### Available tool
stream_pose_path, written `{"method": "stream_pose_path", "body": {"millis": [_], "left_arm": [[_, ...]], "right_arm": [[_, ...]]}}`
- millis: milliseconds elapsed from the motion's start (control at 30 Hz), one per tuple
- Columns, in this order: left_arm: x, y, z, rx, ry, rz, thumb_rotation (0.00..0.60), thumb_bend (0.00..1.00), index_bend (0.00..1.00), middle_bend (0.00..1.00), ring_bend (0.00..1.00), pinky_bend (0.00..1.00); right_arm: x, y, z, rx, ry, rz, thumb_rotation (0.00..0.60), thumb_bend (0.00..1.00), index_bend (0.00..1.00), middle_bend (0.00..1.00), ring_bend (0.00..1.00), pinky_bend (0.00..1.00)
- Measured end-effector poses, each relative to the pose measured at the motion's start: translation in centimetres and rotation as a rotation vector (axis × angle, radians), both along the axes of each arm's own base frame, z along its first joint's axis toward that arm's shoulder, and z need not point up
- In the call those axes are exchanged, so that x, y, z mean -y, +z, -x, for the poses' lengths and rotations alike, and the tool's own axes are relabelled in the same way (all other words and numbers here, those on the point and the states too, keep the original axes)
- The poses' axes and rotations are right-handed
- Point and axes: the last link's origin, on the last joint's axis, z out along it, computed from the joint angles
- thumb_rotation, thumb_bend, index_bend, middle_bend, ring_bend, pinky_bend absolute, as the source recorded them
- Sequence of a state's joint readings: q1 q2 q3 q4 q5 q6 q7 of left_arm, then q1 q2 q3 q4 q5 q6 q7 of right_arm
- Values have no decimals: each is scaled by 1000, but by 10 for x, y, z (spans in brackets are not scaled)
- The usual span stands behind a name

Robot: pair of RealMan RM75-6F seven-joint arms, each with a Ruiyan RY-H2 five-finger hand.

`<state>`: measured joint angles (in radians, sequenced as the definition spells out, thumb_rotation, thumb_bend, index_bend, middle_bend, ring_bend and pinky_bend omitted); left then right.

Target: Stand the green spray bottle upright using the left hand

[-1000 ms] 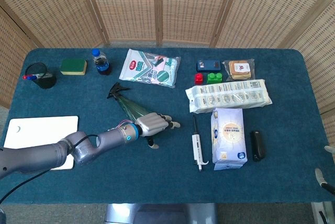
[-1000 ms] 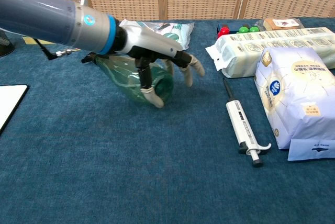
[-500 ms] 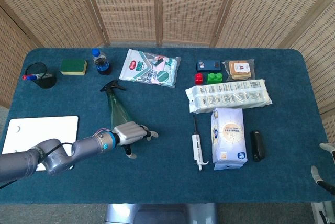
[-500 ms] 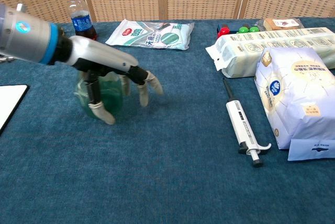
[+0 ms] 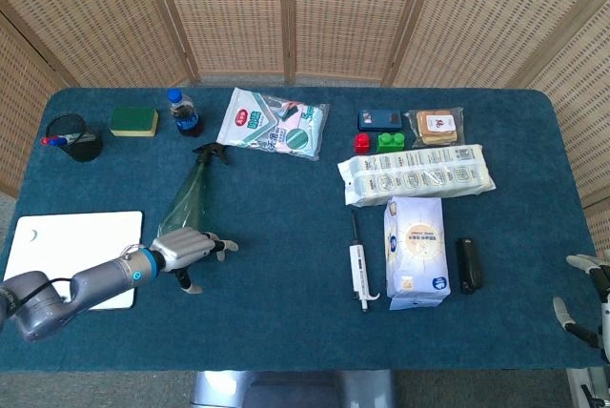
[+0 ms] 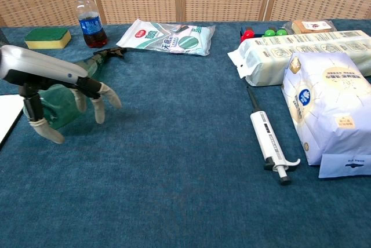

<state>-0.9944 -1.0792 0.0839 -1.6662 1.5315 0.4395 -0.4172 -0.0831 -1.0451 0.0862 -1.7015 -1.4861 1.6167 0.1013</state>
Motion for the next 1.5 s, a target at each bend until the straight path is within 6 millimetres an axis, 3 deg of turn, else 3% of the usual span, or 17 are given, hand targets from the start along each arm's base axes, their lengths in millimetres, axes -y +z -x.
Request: {"method": "stream_pose_path", "body": {"millis": [233,500,667,833,1033,1100,1233,1333,1500], "left_arm": [[-2,20,24,-15,47,-47,600,289,118,314,185,236],[-5,29,43,-32,94,-90,600,289,125,303,185,210],[-4,31,35,57,94,-127,600,289,134,246,160,251],[-1,40,21,220,110,-175,600,288,124,205,138,195],[-6,55,15,315,157,-239,600,288,102,179,120,253],[-9,61,16,327,184,-263,578,287,101,174,120,266],[-17,74,21,328,276,-299,460,281,87,137,82,269],[-22,82,28,305,346,-314,428,279,74,115,62,260],[-31,94,40,268,401,-369,423,274,60,94,41,240]], "right_arm": [[1,-1,-1,2,6,-4,600,365,263,283,106,170],[3,-3,-2,5,11,-9,600,364,263,283,105,170],[4,-3,-1,8,9,-12,600,366,263,283,105,169],[4,-3,1,2,8,-14,600,365,263,283,105,169],[4,-4,5,-1,1,-18,600,365,262,283,105,170],[5,-5,6,0,-1,-20,600,366,263,283,105,170],[6,-6,7,1,-2,-24,600,366,262,283,105,170],[7,-8,9,2,-4,-25,600,366,262,283,105,169],[9,-9,10,3,-4,-32,600,367,263,283,105,170]]}}
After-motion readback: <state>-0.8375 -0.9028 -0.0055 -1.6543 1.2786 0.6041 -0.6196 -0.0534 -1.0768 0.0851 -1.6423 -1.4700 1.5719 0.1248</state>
